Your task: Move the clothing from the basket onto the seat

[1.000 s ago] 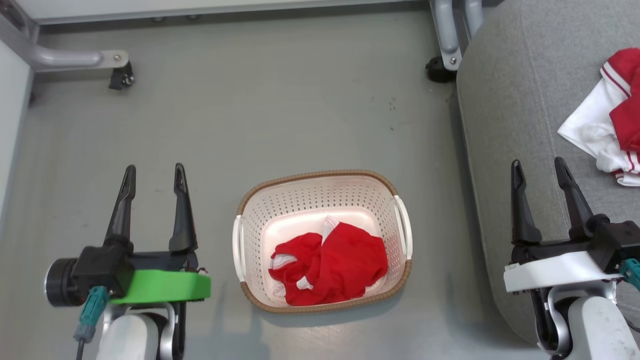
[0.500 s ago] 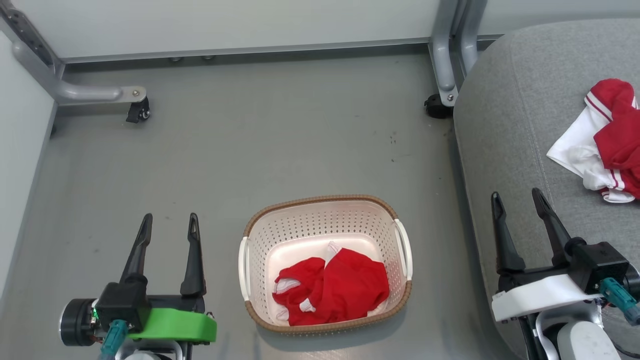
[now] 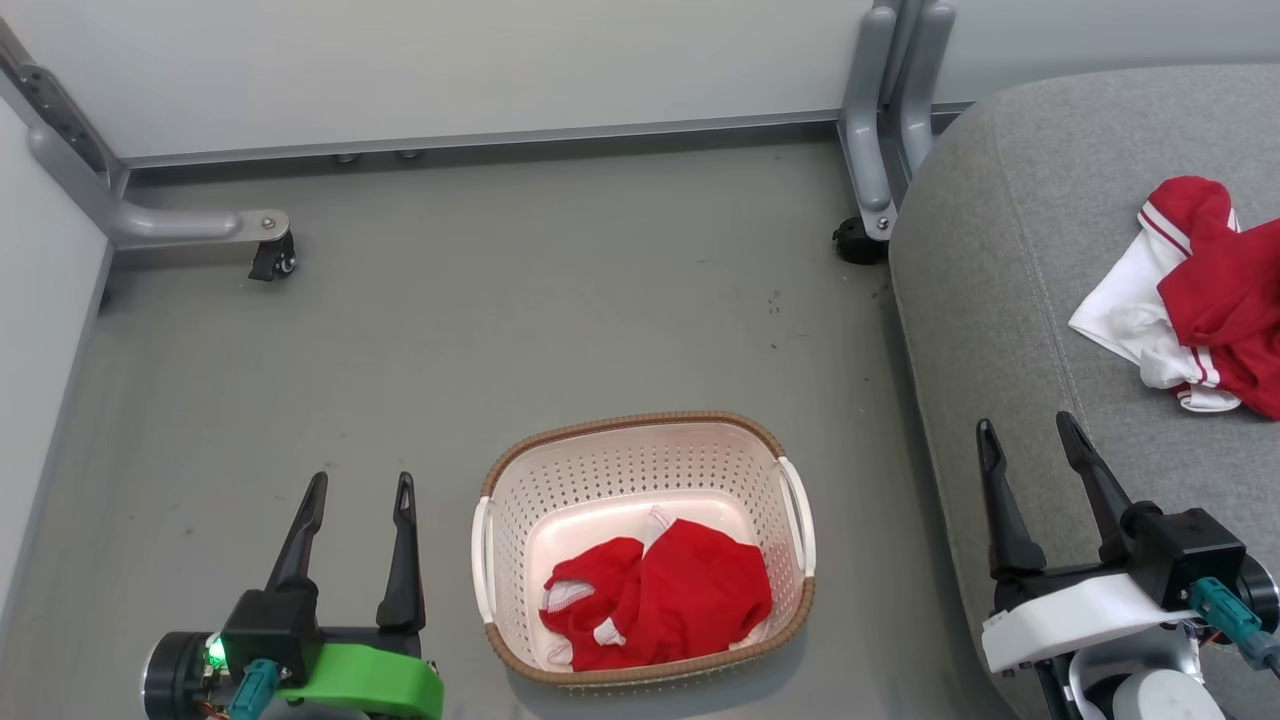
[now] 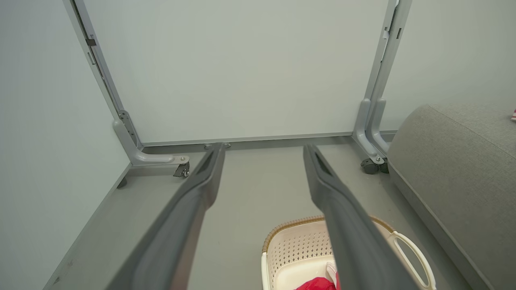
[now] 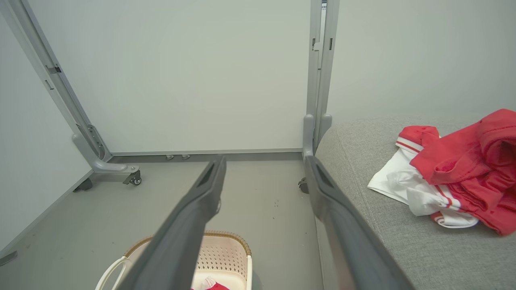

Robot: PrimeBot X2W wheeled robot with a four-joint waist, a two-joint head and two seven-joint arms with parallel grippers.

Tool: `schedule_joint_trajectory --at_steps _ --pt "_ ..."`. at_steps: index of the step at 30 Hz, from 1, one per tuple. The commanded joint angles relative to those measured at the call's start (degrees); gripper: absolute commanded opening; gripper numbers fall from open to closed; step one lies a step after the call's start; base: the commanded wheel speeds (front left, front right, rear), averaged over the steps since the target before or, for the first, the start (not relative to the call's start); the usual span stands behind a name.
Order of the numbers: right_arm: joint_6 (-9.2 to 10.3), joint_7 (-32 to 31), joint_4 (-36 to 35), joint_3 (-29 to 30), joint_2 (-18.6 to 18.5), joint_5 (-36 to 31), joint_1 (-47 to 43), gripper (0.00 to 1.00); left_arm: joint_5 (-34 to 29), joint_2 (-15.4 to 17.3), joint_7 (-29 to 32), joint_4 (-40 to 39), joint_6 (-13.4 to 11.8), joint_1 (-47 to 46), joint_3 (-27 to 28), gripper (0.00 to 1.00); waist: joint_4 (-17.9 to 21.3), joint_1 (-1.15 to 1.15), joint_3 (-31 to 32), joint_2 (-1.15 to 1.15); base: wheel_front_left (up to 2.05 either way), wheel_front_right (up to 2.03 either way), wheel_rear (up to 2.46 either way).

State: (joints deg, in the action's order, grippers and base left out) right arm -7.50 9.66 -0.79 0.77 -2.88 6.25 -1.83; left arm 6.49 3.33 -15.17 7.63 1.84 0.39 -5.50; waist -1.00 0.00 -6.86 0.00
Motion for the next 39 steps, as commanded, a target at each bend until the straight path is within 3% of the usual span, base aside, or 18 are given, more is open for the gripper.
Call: schedule_joint_trajectory --at_steps 1,23,30,39 --pt "0.03 -0.10 -0.33 -0.04 -0.05 -0.34 -0.43 1.00 -0.35 0.06 0.05 0.39 0.20 0.56 0.24 1.00 -0.01 0.00 0.04 0.00 0.00 0.00 0.00" --pt "0.03 -0.83 -2.50 0.05 -0.06 0.08 0.95 1.00 -0.79 -0.37 0.05 1.38 0.77 -3.32 -1.21 1.00 -0.60 0.00 -2.46 0.00 0.00 0.00 0.00" --pt "0.02 -1.08 -5.28 -0.12 -0.06 -0.48 4.79 1.00 -0.34 -0.40 0.05 2.89 1.56 -11.26 -6.40 1.00 -0.99 0.00 -10.44 0.00 0.00 0.00 0.00" --pt "0.03 -0.16 -8.08 -2.89 -1.36 -0.95 13.56 1.00 1.59 -0.32 0.05 10.25 -0.48 -24.85 -17.51 1.00 1.23 0.00 -24.76 0.00 0.00 0.00 0.00"
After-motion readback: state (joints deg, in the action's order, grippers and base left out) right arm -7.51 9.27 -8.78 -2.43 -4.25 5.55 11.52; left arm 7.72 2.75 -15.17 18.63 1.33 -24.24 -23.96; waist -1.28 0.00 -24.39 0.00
